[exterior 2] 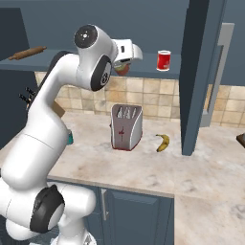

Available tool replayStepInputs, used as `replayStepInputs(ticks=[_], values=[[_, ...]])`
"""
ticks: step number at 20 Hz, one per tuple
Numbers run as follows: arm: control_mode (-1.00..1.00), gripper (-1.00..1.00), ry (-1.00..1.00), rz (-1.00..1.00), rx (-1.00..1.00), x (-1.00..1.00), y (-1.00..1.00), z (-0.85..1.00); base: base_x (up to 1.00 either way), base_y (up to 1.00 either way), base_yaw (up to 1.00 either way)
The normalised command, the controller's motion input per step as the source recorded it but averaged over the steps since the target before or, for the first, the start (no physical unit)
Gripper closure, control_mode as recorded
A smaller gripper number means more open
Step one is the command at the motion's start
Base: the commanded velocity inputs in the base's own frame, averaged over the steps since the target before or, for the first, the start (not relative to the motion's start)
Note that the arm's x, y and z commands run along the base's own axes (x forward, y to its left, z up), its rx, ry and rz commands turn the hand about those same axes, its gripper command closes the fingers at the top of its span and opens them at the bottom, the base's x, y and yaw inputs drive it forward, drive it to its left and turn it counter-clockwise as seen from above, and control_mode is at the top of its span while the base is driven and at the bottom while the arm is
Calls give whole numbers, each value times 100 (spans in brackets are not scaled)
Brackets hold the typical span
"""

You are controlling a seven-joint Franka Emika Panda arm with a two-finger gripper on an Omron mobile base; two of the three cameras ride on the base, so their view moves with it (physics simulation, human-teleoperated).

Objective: Pick the cans from the counter and place them in their designated side in the cabinet.

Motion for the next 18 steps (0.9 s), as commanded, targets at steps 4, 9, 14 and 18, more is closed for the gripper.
replayStepInputs(ticks=[4,9,14,18], values=[[-100,100,0,0,0,18,-3,0,0,0,0],[-100,100,0,0,0,18,-8,0,0,0,0],[-100,100,0,0,0,17,-8,0,0,0,0],[-100,100,0,0,0,14,-10,0,0,0,0]])
